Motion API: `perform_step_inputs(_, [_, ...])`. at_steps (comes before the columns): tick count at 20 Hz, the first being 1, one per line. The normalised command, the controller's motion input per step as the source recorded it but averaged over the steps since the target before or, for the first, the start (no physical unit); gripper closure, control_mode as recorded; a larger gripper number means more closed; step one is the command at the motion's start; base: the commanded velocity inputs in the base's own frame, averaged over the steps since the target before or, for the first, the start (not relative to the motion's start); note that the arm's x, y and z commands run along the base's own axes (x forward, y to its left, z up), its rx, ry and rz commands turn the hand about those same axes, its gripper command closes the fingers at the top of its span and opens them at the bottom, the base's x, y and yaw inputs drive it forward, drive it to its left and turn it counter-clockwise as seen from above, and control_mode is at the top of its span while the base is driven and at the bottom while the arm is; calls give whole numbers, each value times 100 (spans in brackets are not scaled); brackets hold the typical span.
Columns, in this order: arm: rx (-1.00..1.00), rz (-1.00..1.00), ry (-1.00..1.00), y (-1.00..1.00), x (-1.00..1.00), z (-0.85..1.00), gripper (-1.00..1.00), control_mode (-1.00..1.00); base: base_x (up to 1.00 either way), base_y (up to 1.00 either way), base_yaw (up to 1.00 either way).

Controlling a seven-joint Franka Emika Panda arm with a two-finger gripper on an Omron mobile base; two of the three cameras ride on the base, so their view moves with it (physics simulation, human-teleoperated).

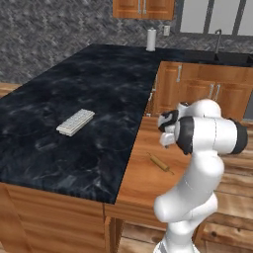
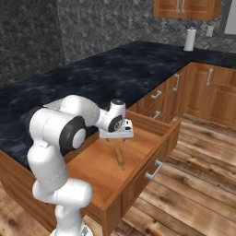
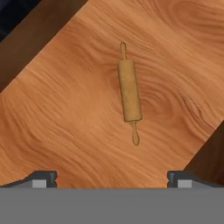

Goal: Pick the rolling pin from the drawer and place it on the counter.

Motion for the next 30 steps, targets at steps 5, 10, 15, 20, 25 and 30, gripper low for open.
perform_step_inputs(5, [0, 0, 5, 0, 69, -59, -100, -100, 0, 0, 0])
perform_step_inputs(10, [0, 0, 5, 0, 51, -74, -100, -100, 0, 0, 0])
perform_step_inputs(15, [0, 0, 2, 0, 49, -72, -100, -100, 0, 0, 0])
perform_step_inputs(20, [0, 0, 0, 0, 37, -72, -100, -100, 0, 0, 0])
perform_step_inputs(25, [0, 0, 0, 0, 4, -81, -100, -100, 0, 0, 0])
perform_step_inputs(30, [-1, 0, 0, 0, -18, -99, -100, -100, 0, 0, 0])
